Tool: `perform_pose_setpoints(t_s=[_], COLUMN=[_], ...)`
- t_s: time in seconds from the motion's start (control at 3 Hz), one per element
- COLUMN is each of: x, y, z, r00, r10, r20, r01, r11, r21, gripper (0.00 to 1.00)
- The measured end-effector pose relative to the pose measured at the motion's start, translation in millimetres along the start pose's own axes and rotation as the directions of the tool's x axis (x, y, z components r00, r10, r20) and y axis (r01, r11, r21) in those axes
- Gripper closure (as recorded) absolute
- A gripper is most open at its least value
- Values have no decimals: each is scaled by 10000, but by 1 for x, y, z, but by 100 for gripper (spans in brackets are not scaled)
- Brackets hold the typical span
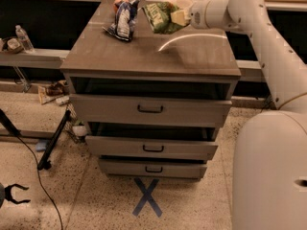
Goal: Move green jalapeno chip bag near blue chip bag
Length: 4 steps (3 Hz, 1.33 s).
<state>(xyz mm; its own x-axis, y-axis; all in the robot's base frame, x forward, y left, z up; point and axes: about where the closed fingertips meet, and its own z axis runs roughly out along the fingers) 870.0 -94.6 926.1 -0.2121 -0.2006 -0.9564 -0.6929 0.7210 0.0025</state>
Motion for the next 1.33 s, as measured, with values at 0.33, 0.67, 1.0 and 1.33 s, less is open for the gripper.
perform_pose_setpoints(t_s=[0.33, 0.67, 1.0, 1.33], x=[-1, -2, -8, -14], y=[21, 30, 35, 38], z=[18, 36, 51, 56], r00=[9999, 9993, 9985, 9980], r10=[-121, -295, -415, -512], r20=[-35, -229, -358, -362], r01=[120, 294, 424, 527], r11=[9998, 9996, 9988, 9977], r21=[-182, -43, 264, 422], gripper=[83, 59, 28, 5])
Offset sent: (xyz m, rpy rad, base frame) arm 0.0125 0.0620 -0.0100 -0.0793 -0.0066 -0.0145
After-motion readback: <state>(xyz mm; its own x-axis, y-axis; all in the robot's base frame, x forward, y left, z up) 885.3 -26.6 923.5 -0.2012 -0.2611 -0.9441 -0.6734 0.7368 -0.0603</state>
